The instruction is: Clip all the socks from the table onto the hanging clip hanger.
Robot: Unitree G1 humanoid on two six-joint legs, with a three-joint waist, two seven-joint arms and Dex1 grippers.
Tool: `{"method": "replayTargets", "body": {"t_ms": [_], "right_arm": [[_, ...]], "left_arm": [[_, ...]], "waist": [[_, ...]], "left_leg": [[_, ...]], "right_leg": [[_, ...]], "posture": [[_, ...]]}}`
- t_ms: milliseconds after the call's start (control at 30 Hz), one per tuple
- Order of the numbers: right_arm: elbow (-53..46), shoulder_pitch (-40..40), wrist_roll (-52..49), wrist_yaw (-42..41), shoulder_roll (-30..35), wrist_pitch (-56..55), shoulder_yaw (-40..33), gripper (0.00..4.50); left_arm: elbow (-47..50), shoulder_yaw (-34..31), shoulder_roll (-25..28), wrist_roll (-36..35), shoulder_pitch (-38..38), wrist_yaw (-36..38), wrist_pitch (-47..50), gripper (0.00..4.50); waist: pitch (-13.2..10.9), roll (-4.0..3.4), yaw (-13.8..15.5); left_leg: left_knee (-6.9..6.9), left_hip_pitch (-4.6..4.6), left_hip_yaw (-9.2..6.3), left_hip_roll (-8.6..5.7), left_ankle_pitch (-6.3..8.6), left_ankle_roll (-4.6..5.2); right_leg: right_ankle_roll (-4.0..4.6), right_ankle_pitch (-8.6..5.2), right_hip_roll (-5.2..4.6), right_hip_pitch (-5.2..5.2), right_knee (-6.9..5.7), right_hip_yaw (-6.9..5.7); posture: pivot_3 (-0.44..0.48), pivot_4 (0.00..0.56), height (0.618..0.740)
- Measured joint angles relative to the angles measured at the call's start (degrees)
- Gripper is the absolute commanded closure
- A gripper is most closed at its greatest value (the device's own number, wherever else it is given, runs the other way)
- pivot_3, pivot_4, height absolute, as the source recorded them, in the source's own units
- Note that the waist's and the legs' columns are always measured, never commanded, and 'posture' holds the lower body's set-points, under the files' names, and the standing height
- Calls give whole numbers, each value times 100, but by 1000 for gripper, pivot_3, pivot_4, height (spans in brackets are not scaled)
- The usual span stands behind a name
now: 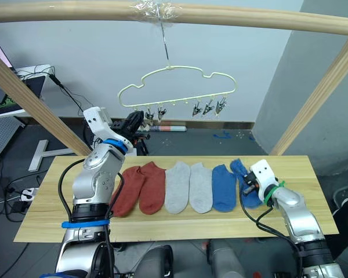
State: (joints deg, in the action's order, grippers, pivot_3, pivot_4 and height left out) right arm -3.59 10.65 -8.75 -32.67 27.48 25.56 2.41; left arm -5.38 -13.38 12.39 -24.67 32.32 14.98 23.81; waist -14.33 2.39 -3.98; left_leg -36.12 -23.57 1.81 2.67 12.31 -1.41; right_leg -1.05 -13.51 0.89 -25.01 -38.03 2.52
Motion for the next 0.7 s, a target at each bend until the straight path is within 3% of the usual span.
{"method": "replayTargets", "body": {"t_ms": [167,333,700], "right_arm": [[-1271,360,-662,67,-933,1023,460,4481],[-1180,964,-791,431,-1627,1408,808,4481],[-176,1700,-649,494,-2234,1282,1145,4481]], "left_arm": [[165,-774,50,-1558,91,71,1517,4443],[452,-1023,133,-2344,37,-32,2292,4443],[975,-1077,68,-2920,-141,-473,2702,4443]], "waist": [[0,0,-99],[0,0,-56],[-1,0,54]], "left_leg": [[2,9,-20,16,0,0],[1,-7,-26,7,-5,-8],[0,-29,-25,-1,-4,-8]], "right_leg": [[0,0,3,-1,-9,-2],[2,0,-4,-1,0,-3],[0,0,-26,-16,11,-3]], "posture": [[-24,245,740],[-24,245,740],[14,249,740]]}}
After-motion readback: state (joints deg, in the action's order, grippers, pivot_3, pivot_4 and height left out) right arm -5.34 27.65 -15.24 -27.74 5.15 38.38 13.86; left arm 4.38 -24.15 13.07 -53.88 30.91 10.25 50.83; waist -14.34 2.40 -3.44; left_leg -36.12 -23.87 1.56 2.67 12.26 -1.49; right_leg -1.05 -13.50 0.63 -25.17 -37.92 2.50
